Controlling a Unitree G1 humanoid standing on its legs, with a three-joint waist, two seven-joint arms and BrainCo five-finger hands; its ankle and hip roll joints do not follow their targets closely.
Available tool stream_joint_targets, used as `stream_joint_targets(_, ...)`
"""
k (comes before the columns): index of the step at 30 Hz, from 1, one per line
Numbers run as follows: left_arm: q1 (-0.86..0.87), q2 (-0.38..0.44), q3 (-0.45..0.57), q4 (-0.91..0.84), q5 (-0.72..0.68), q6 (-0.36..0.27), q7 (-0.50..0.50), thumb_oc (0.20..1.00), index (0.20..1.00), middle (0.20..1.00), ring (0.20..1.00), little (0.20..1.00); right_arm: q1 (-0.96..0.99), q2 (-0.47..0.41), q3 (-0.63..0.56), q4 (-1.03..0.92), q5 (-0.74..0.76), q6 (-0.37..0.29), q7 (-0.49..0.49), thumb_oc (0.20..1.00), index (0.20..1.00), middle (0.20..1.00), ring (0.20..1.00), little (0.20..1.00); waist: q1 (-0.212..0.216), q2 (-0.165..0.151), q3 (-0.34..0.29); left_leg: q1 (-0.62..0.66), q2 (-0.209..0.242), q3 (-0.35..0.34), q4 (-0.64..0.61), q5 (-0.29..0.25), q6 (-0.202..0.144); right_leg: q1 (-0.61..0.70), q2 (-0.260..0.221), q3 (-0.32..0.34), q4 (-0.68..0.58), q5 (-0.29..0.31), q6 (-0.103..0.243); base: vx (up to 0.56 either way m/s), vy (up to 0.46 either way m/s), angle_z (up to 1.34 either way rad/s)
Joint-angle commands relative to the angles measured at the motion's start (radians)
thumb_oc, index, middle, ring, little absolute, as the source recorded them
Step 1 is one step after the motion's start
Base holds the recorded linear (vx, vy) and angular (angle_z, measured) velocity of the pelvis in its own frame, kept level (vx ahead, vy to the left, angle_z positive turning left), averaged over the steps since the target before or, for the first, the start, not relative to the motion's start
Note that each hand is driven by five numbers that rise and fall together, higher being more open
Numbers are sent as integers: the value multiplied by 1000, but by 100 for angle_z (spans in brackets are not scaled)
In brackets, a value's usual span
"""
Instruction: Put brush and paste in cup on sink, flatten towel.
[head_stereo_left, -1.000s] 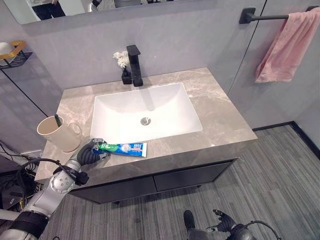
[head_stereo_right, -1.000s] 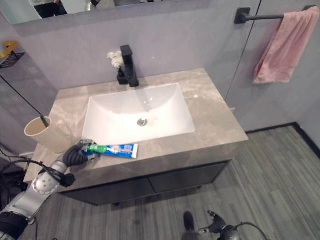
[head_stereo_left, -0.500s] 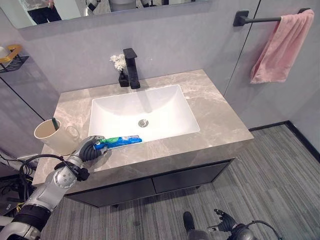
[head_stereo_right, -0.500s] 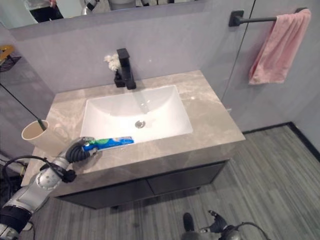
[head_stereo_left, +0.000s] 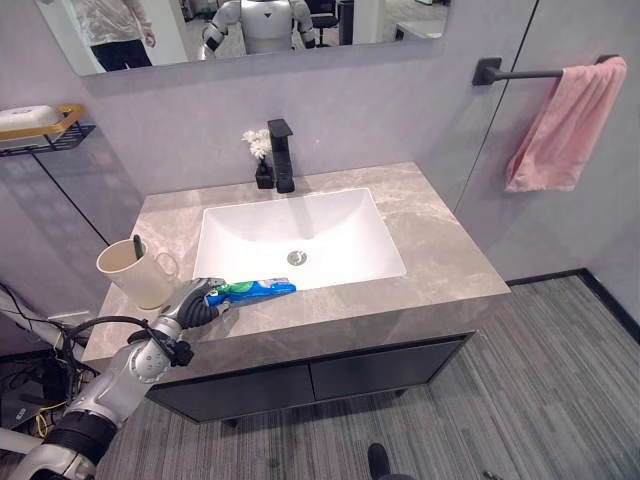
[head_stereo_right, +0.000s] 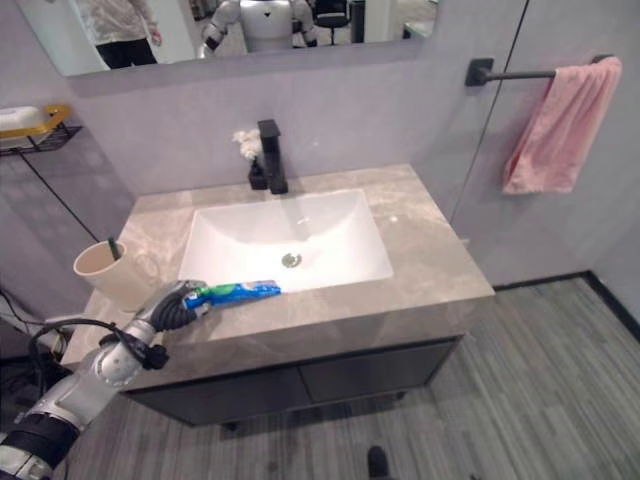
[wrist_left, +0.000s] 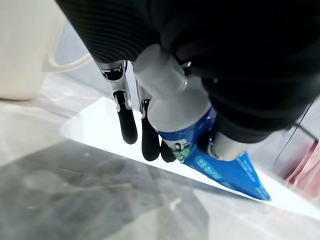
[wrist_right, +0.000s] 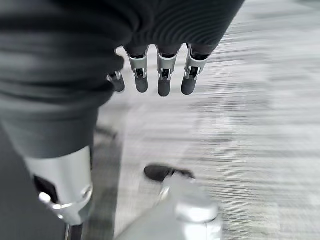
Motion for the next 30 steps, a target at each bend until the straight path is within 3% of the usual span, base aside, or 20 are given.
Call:
stream_joint_targets(1,-81,28,109,-111,-6,-37,126,200,200,200,200,200,-33,15,44,25,91,13,-5,1000,1000,1000,1000,1000,-29,-45,-1,-22,1,-62,11,5,5,28,-96,32,8,9,109,14,-4,4)
stream_joint_targets(5,-107,-20,182,-212,19,-40,204,200,200,200,200,200,-14,-16,-38,81,140,32,-22,1000,1000,1000,1000,1000,-41,-63,-11,-21,3,-64,11,0,5,32,-96,32,8,7,108,3,-2,1)
stream_joint_targets(9,-134,-30,191,-274,72,-30,227,200,200,200,200,200,-19,-37,-83,90,205,33,-33,1000,1000,1000,1000,1000,-52,-72,-17,-22,6,-60,11,-3,4,30,-93,34,8,7,109,0,0,0)
stream_joint_targets(16,-174,-4,222,-356,142,-28,297,200,200,200,200,200,-65,-89,-198,-67,442,-57,-97,1000,1000,1000,1000,1000,-75,-80,-25,-17,10,-41,11,-4,1,24,-89,54,8,11,114,0,3,-1)
stream_joint_targets(17,-182,-1,232,-371,148,-31,312,200,200,200,200,200,-76,-105,-218,-118,458,-77,-122,1000,1000,1000,1000,1000,-78,-79,-26,-17,10,-39,11,-5,1,22,-89,57,8,12,114,8,17,-4)
stream_joint_targets(20,-194,10,273,-419,191,-39,376,200,200,200,200,200,-58,-172,-272,-510,368,-153,-240,1000,1000,1000,1000,1000,-96,-74,-22,-11,8,-33,11,-2,4,22,-90,65,8,21,114,9,21,-4)
stream_joint_targets(21,-193,10,272,-420,191,-39,376,200,200,200,200,200,-54,-170,-275,-518,365,-149,-245,1000,1000,1000,1000,1000,-95,-73,-25,-10,8,-35,11,-7,3,22,-90,65,8,17,115,-17,8,-10)
stream_joint_targets(22,-198,9,296,-439,213,-36,407,200,200,200,200,200,-36,-198,-313,-787,273,-169,-314,1000,1000,1000,1000,1000,-104,-67,-28,-9,6,-34,11,-10,6,22,-91,68,8,17,115,17,17,-8)
stream_joint_targets(23,-206,6,301,-447,219,-31,419,200,200,200,200,200,-43,-211,-315,-917,246,-178,-324,1000,1000,1000,1000,1000,-109,-67,-27,-8,5,-31,11,-5,7,21,-92,69,8,23,113,16,17,-9)
stream_joint_targets(24,-206,6,300,-448,220,-31,419,200,200,200,200,200,-40,-208,-318,-926,243,-173,-328,1000,1000,1000,1000,1000,-108,-66,-29,-7,5,-32,11,-10,7,21,-92,69,8,19,114,7,14,-10)
stream_joint_targets(26,-220,-4,319,-493,237,-31,441,200,200,200,200,200,-27,-204,-327,-1170,252,-220,-266,1000,1000,1000,1000,1000,-117,-63,-31,-5,3,-31,11,-13,10,19,-94,72,8,19,114,20,28,-9)
stream_joint_targets(27,-222,-12,318,-504,247,-34,442,200,200,200,200,200,-21,-194,-331,-1189,241,-220,-275,1000,1000,1000,1000,1000,-115,-62,-31,-3,1,-29,11,-14,12,20,-94,72,8,19,114,0,0,0)
stream_joint_targets(30,-248,-22,320,-561,243,-35,453,200,200,200,200,200,-82,-203,-233,-1415,301,-238,-174,1000,1000,1000,1000,1000,-109,-66,-30,6,-1,-21,11,-16,15,21,-92,83,8,20,116,12,10,0)
